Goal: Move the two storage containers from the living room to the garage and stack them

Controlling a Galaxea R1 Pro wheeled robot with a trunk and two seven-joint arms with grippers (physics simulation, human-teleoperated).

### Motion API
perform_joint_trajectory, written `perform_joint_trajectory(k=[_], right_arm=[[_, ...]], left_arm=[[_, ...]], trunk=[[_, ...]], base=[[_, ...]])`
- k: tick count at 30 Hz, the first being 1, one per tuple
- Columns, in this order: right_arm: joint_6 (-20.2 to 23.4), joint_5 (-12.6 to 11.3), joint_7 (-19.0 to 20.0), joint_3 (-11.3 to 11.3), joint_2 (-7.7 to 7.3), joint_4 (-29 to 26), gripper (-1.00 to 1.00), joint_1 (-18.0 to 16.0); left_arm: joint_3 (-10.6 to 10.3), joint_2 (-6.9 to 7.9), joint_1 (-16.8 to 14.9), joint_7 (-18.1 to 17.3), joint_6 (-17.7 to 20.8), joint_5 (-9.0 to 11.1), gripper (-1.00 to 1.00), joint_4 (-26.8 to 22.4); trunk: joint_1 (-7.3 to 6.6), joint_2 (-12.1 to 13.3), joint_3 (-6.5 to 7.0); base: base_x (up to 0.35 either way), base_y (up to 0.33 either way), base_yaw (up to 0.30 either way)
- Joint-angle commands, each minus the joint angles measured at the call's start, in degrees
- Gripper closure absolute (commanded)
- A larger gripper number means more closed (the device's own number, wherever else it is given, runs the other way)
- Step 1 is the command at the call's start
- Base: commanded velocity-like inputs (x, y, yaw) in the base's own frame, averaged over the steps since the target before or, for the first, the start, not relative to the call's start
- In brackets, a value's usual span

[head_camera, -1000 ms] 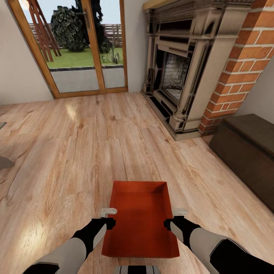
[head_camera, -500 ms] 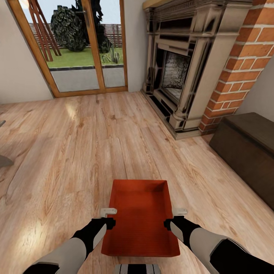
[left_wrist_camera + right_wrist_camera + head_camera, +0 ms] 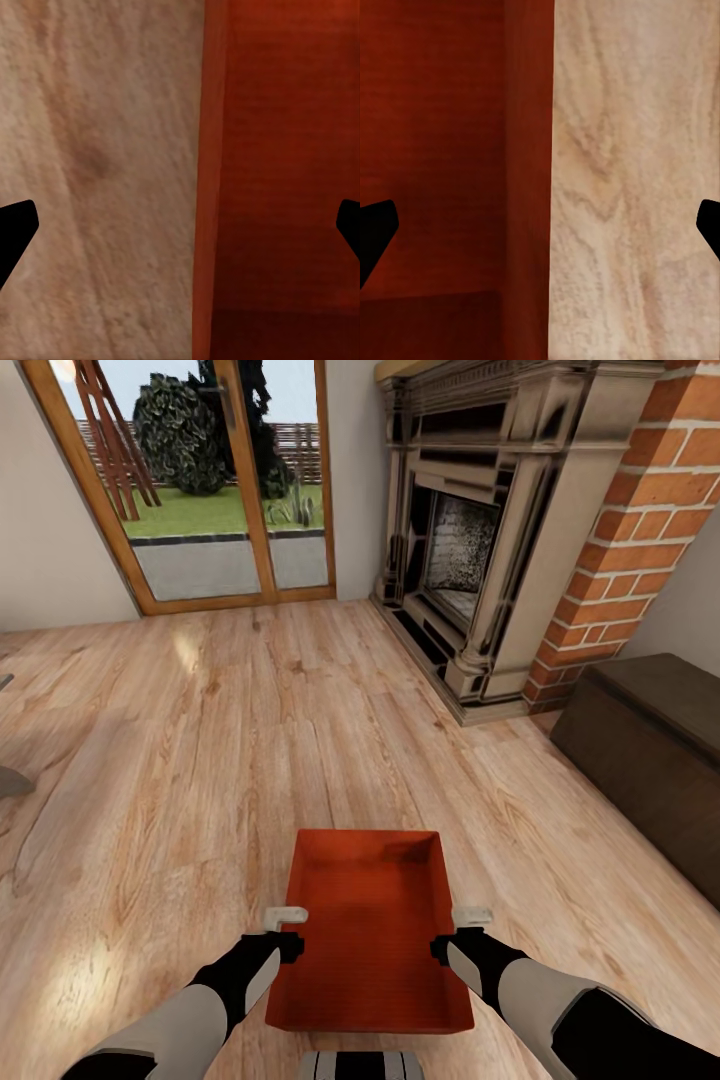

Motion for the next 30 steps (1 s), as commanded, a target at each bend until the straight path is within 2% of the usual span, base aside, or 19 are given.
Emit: perform_joint_trajectory(k=[1, 13, 25, 30], right_arm=[[0.38, -0.38, -0.29, 0.48, -0.01, -0.13, -1.0, -0.01], [0.38, -0.38, -0.29, 0.48, -0.01, -0.13, -1.0, -0.01], [0.38, -0.38, -0.29, 0.48, -0.01, -0.13, -1.0, -0.01], [0.38, -0.38, -0.29, 0.48, -0.01, -0.13, -1.0, -0.01]], left_arm=[[-0.14, -0.04, 0.0, 0.24, 0.32, 0.18, -1.0, -0.12], [-0.06, -0.25, 0.0, 0.32, 0.3, 0.2, -1.0, 0.14], [-0.05, -0.18, 0.0, 0.33, 0.39, 0.27, -1.0, 0.14], [-0.05, -0.18, 0.0, 0.33, 0.39, 0.27, -1.0, 0.14]], trunk=[[-0.01, -0.01, -0.04], [-0.01, -0.01, -0.04], [1.97, -3.62, -1.66], [2.1, -3.69, -2.76]], base=[[0.0, 0.0, 0.0], [0.0, 0.0, 0.0], [0.0, 0.0, 0.0], [0.0, 0.0, 0.0]])
